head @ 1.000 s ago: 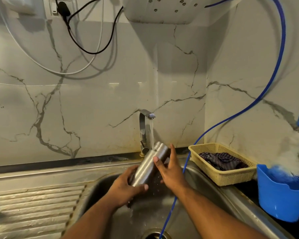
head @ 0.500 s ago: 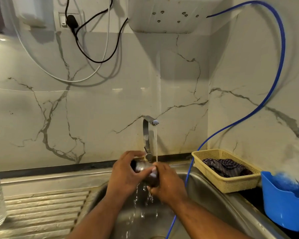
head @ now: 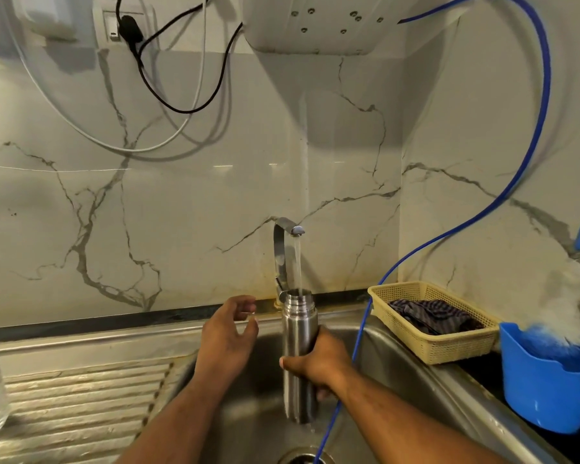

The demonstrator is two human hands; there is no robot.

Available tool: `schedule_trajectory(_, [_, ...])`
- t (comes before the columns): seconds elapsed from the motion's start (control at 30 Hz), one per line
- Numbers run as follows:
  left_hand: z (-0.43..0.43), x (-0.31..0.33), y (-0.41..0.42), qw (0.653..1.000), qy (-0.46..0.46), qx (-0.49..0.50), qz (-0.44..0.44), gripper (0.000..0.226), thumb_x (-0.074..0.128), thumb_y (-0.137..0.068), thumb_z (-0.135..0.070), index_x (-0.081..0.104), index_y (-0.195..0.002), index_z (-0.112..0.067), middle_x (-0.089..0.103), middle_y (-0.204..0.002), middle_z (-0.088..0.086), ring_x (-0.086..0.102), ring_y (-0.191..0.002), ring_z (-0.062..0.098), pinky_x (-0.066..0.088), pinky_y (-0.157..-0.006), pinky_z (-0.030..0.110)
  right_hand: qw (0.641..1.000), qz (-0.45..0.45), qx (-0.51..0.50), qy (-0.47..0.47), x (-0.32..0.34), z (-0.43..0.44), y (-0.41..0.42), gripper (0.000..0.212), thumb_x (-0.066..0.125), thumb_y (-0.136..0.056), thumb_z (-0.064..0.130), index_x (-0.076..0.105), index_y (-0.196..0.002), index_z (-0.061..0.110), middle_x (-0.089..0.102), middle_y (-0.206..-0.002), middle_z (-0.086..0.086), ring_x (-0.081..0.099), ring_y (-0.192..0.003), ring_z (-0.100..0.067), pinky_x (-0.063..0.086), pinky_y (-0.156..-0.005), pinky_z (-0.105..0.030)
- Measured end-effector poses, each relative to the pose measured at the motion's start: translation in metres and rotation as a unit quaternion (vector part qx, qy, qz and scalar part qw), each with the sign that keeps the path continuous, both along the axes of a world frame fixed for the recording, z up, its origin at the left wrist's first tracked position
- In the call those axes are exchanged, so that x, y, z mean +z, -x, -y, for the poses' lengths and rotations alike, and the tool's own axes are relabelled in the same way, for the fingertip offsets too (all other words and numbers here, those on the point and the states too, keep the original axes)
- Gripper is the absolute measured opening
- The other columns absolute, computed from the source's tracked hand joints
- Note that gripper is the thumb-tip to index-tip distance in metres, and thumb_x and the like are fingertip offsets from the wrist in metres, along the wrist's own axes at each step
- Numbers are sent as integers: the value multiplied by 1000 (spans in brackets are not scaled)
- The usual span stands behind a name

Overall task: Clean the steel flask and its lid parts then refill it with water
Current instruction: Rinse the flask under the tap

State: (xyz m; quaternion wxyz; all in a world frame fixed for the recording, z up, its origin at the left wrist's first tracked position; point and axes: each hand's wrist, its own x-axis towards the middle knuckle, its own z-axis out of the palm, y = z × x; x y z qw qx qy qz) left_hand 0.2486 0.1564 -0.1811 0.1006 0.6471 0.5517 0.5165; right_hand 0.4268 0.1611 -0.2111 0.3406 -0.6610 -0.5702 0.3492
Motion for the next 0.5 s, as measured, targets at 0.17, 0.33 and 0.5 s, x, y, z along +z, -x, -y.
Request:
schedule_trajectory(0.17, [17,-6,-3,997,73,10,-8,39,63,-93,-8,60,-127,-27,63,-114,-13,60,-99,4,49,-86,25,999,-27,-7,23,6,7,3,65,91,-72,31,56,-125,17,68,-118,-8,72,-98,-31,63,-60,-50])
schedule_trajectory(0.33, [26,-19,-6,991,120,-14,-56,43,61,-91,-2,58,-125,-27,62,-116,-9,60,-111,12,51,-99,30,996,-15,3,89,-1,13,7,67,92,-71,27,51,-123,16,65,-121,-11,70,-102,-35,63,-62,-54])
schedule_trajectory(0.5, [16,-31,3,981,161,-29,-105,50,60,-88,1,58,-130,-25,64,-122,-7,59,-117,12,49,-107,32,997,-72,-18,8,2,6,10,60,89,-76,28,54,-124,21,69,-115,-4,72,-100,-27,64,-68,-47])
